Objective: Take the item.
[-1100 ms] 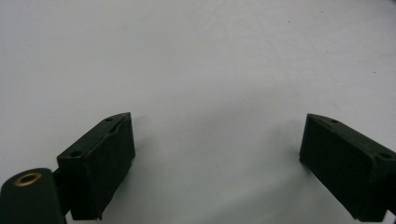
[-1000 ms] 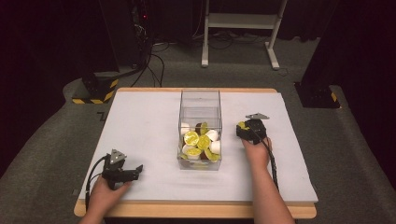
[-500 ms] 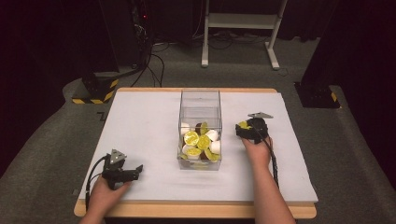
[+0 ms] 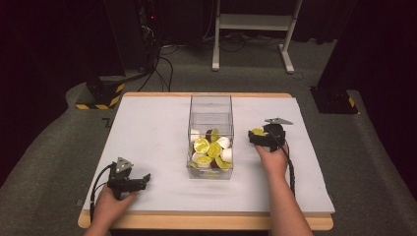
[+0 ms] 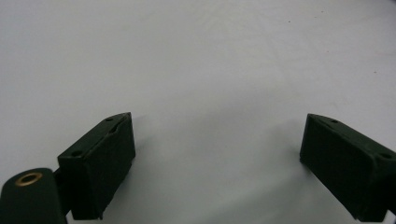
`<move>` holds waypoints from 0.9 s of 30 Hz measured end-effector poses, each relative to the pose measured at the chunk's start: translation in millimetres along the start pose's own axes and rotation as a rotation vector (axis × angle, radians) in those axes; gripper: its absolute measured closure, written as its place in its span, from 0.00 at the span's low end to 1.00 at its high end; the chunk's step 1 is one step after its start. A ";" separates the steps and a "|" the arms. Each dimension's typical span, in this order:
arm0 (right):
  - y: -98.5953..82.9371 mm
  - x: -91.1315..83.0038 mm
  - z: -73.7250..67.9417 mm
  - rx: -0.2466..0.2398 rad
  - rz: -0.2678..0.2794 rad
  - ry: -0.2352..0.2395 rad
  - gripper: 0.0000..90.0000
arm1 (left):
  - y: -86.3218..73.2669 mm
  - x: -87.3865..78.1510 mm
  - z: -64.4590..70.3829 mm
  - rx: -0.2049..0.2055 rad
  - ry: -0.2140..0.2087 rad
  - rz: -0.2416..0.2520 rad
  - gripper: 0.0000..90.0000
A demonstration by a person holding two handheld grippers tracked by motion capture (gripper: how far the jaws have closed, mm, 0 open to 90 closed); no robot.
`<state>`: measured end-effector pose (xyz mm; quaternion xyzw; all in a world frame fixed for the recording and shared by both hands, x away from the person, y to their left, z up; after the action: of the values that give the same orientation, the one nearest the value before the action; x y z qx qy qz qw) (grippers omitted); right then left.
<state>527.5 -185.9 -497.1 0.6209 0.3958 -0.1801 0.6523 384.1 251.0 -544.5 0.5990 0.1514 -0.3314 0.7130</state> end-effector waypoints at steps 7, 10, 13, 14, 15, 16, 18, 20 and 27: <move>-6.6 -7.2 -10.2 -0.022 0.000 0.022 0.14 | 0.0 0.0 0.0 0.000 0.000 0.000 0.12; -11.3 -10.9 -14.5 -0.036 0.005 0.021 0.14 | 0.0 0.0 0.0 0.000 0.000 0.000 0.12; -15.7 -15.8 -18.5 -0.050 0.011 0.008 0.14 | 0.0 0.0 0.0 0.000 0.000 -0.001 0.12; -17.1 -17.6 -19.4 -0.052 0.014 0.007 0.14 | 0.0 0.0 0.0 0.000 0.000 0.000 0.12; -18.5 -19.4 -20.1 -0.055 0.018 0.007 0.14 | 0.0 0.1 0.0 0.000 0.000 0.000 0.12; -20.1 -21.3 -21.1 -0.058 0.021 0.008 0.14 | 0.0 0.1 0.1 -0.001 0.000 0.000 0.12; -23.5 -25.0 -24.1 -0.071 0.019 0.015 0.14 | 0.0 0.0 0.0 0.000 0.000 0.000 0.12; -26.9 -29.8 -27.3 -0.080 0.024 0.018 0.14 | 0.0 -0.1 0.0 0.001 0.001 -0.002 0.12; -43.0 -46.0 -41.3 -0.103 0.034 0.050 0.14 | 0.0 0.0 0.0 0.000 0.001 -0.001 0.12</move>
<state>455.6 -165.4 -488.3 0.5973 0.4104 -0.1328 0.6762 384.1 251.0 -544.5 0.5992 0.1522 -0.3316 0.7126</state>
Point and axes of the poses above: each handheld gripper's, and its own axes: x roughly forward along the jaws, y roughly out of its top, z roughly to its right, the point moved 5 cm from there along x, roughly forward along the jaws, and after that the axes turned 9 degrees about -z, right-handed, at the moved point
